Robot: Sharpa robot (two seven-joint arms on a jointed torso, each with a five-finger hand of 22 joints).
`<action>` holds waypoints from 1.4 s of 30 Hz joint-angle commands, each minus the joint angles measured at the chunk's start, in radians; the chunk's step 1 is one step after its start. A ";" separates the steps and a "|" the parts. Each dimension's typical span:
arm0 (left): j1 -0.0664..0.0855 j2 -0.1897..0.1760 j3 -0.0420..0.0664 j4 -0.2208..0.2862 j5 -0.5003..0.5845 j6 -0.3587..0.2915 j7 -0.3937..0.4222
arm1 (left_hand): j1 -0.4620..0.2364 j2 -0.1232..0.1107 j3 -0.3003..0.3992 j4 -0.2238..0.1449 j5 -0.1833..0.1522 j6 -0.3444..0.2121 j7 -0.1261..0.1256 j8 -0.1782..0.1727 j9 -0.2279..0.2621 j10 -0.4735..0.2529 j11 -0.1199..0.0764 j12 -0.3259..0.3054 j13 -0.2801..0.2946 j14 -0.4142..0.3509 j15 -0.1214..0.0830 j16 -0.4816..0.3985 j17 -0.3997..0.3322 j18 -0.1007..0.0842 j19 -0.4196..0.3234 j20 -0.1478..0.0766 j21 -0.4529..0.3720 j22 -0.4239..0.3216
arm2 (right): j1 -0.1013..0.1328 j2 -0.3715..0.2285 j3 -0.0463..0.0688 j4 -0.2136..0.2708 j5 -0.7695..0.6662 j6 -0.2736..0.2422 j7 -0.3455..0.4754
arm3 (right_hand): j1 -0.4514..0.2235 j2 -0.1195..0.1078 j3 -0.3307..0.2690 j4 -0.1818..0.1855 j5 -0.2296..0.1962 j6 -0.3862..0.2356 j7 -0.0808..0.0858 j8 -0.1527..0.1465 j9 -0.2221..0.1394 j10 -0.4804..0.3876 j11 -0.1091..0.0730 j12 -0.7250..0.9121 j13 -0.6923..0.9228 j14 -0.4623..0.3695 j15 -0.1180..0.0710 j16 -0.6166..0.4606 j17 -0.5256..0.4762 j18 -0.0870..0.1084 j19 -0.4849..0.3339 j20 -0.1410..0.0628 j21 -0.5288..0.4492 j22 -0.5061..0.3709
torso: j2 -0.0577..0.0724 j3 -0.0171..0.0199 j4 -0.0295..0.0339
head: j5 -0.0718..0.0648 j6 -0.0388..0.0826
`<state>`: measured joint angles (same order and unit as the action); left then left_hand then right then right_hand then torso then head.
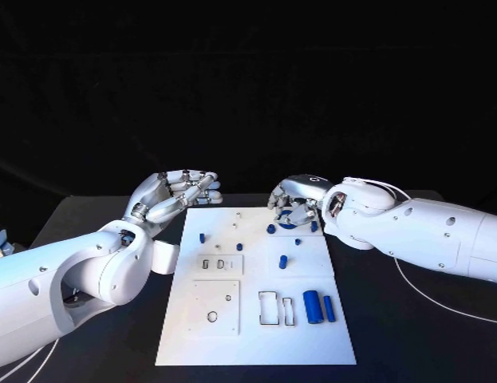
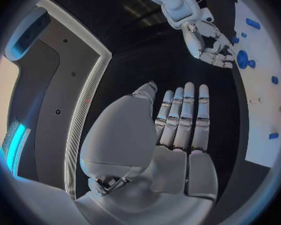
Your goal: Assemble the parts on the task board
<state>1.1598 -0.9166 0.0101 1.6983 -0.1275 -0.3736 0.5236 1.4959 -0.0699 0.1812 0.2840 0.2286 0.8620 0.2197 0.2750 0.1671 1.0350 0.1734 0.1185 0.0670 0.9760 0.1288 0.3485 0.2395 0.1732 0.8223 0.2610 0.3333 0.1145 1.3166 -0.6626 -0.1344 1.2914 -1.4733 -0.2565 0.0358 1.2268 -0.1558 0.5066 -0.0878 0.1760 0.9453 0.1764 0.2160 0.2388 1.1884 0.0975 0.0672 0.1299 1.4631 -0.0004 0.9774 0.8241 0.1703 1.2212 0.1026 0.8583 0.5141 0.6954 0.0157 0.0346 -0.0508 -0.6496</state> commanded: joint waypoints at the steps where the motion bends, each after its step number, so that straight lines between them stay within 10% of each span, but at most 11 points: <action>1: 0.003 -0.001 0.001 0.007 -0.010 0.027 -0.002 | -0.002 -0.015 0.004 0.001 -0.003 0.000 0.013 -0.006 -0.002 0.001 0.002 -0.008 -0.001 0.005 0.001 0.002 0.001 0.012 0.007 -0.002 0.003 -0.002 | 0.000 0.015 0.000 -0.015 -0.109 0.058 -0.069 | -0.001 -0.012 -0.001 0.009 -0.006 -0.003 -0.001 -0.007 0.006 -0.021 0.003 0.000 0.005 0.025 0.010 0.096 0.093 -0.017 0.019 0.003 0.071 0.090 | 0.014 0.0004 0.0112 | -0.006 0.001; 14: 0.005 0.002 0.001 0.002 -0.004 0.033 -0.003 | -0.005 -0.018 0.006 0.002 -0.003 -0.002 0.014 -0.008 -0.003 0.000 0.004 -0.012 -0.001 0.002 0.002 -0.001 0.002 0.011 0.008 -0.002 0.002 -0.003 | -0.008 0.040 -0.001 -0.037 -0.153 0.113 -0.097 | 0.005 -0.020 -0.006 0.019 -0.015 -0.012 0.002 -0.016 0.025 -0.084 0.013 0.006 0.016 0.029 0.020 0.258 0.246 -0.036 0.045 0.015 0.208 0.266 | 0.031 -0.0043 0.0161 | -0.016 0.003; 42: 0.005 0.001 0.001 -0.004 0.013 0.035 -0.007 | -0.008 -0.018 0.009 0.002 -0.003 -0.003 0.016 -0.010 -0.004 0.000 0.005 -0.015 -0.001 -0.001 0.004 -0.003 0.003 0.011 0.009 -0.002 0.001 -0.004 | -0.015 0.050 -0.002 -0.037 -0.136 0.100 -0.093 | 0.010 0.009 0.013 0.041 -0.012 0.020 -0.009 0.001 0.051 -0.054 0.003 0.038 0.035 0.039 0.015 0.347 0.331 -0.050 0.068 0.014 0.300 0.390 | 0.049 0.0042 0.0186 | -0.009 0.006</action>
<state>1.1638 -0.9170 0.0105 1.6942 -0.1249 -0.3573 0.5136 1.4895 -0.0763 0.1839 0.2868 0.2286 0.8620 0.2197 0.2694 0.1646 1.0349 0.1735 0.1081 0.0671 0.9759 0.1289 0.3484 0.2409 0.1709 0.8258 0.2575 0.3332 0.1113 1.3036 -0.6143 -0.1353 1.2538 -1.6086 -0.1493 -0.0551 1.2385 -0.1541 0.5204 -0.0520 0.1646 0.9587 0.1669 0.2124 0.2900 1.1295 0.0985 0.1021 0.1645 1.4666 0.0108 1.3206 1.1536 0.1391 1.2814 0.1174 1.1556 0.9034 0.7427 0.0189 0.0537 -0.0613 -0.6432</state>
